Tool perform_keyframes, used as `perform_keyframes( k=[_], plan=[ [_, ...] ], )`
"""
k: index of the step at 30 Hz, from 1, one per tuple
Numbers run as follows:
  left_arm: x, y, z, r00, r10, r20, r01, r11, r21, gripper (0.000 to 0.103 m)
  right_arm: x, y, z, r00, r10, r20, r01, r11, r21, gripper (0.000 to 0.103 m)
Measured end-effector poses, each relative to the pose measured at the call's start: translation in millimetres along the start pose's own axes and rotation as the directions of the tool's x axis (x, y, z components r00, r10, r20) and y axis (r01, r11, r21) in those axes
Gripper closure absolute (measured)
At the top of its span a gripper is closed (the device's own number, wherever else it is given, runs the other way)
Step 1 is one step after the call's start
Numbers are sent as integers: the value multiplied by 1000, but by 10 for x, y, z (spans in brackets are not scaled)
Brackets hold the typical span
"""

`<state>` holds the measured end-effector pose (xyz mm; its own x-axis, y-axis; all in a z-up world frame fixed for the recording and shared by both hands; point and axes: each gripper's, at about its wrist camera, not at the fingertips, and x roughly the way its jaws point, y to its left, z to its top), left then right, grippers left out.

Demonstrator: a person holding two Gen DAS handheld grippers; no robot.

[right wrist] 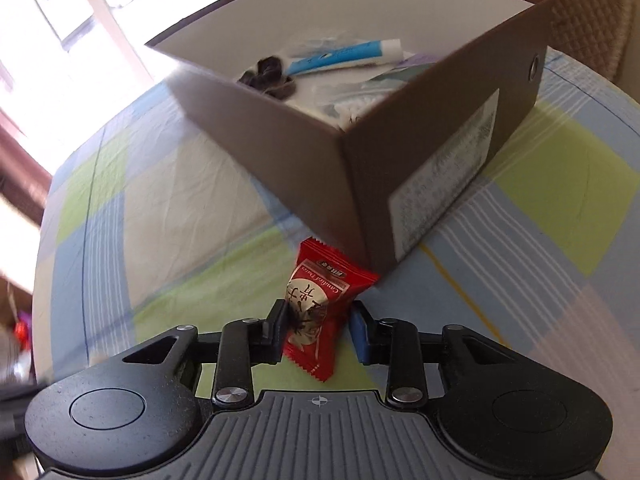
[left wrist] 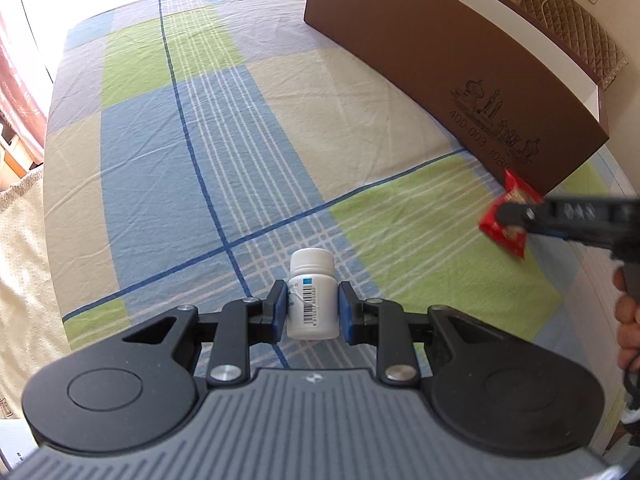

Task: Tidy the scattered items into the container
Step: 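Grasp the white pill bottle with the left gripper while the right gripper grasps the red candy packet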

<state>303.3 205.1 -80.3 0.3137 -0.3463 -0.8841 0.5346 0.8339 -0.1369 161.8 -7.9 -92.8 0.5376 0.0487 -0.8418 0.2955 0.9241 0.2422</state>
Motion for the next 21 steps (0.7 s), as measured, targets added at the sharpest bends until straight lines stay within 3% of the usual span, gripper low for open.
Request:
perform_keyframes(
  k=[6,7,8,9,15,17,21],
  plan=[
    [4,-77,-5,1000,-5,-6,5,1000,9,81,-273,-355,-138,994,11,-105,-29,985,-171,67],
    [5,-90,-6,1000,-6,-7,6,1000,10,81,-299,-402,-143,994,16,-111,-35,984,-177,49],
    [5,-103,-7,1000,-7,-8,7,1000,11,81,-315,-420,-146,995,17,-97,-33,986,-165,22],
    [6,-116,-8,1000,-8,-9,8,1000,13,81,-331,-438,-149,996,17,-84,-30,988,-153,16],
    [10,-193,-13,1000,-13,-15,14,1000,21,81,-246,-428,-52,999,9,-33,-11,999,-37,17],
    [13,-218,-17,1000,-13,-17,13,1000,24,81,-192,-356,-20,999,-6,-35,4,998,-60,53],
    [15,-284,-50,1000,6,-14,-5,999,31,81,-192,-226,-83,999,-49,-13,46,978,-203,67]
  ],
)
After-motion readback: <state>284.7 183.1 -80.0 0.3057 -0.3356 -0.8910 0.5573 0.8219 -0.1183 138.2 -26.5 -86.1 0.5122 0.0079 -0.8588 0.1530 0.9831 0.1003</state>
